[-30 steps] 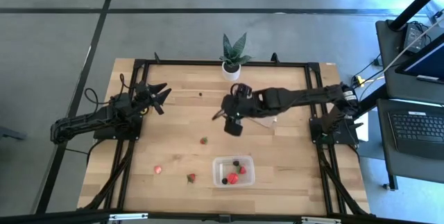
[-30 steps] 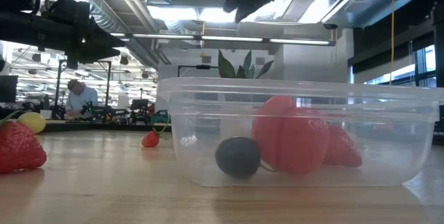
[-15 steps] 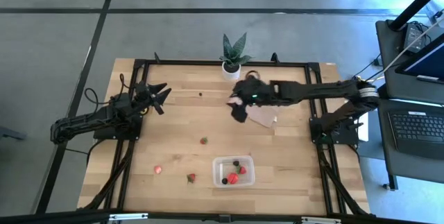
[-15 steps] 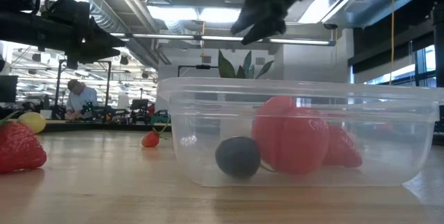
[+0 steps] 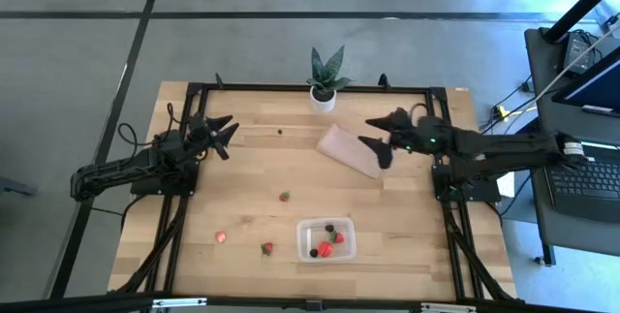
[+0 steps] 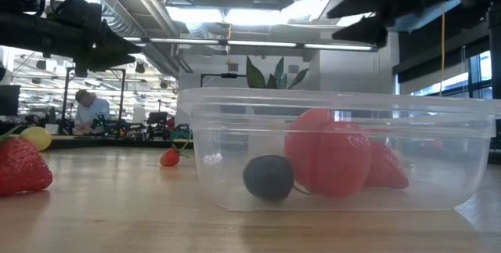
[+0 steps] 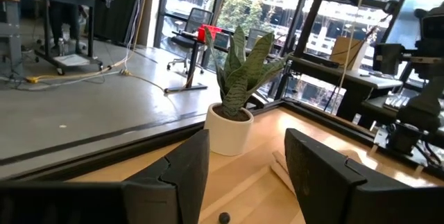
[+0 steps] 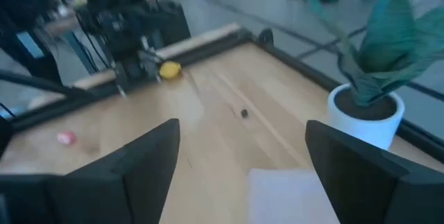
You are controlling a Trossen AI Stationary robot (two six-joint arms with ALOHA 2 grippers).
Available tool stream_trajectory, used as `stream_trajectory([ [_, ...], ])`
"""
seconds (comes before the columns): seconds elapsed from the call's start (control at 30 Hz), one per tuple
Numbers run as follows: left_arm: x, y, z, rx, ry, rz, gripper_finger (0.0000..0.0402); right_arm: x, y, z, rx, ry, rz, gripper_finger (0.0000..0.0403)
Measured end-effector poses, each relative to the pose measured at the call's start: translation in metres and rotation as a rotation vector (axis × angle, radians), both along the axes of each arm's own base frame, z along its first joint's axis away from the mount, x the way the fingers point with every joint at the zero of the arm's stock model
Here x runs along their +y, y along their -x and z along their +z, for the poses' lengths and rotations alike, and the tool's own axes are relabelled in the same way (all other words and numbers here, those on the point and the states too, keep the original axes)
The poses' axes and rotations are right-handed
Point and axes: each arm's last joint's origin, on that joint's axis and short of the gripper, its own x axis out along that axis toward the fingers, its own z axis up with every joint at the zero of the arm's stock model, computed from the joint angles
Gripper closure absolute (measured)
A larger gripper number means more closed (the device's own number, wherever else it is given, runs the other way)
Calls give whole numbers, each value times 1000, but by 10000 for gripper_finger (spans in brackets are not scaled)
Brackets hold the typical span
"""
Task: Pick and placing Produce into tupperware
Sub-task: Put the blueberry in the bin
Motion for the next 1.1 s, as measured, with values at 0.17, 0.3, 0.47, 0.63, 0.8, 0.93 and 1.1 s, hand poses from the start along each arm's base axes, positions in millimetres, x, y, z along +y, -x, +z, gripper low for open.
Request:
stream_trajectory([
  [0.17, 0, 0, 0, 29, -35, 1, 223, 3, 29, -17, -82, 11, 0, 91],
  [0.3, 0, 0, 0, 28, -40, -19, 223, 4, 41, -29, -93, 11, 0, 91],
  [0.47, -3, -2, 1, 19, -44, -127, 207, 5, 44, -34, -103, 11, 0, 91],
  [0.63, -4, -2, 4, -25, -37, -148, 138, 5, 44, -34, -106, 23, 1, 91],
  [0.8, -4, -3, 4, -26, -36, -177, 78, 5, 44, -33, -103, 34, 3, 91],
  [0.93, -6, -4, 5, -51, -8, -259, 60, 5, 44, -34, -109, 13, -1, 91],
  [1.1, -7, -4, 10, -140, 38, -293, 61, 5, 44, -34, -109, 13, -1, 91],
])
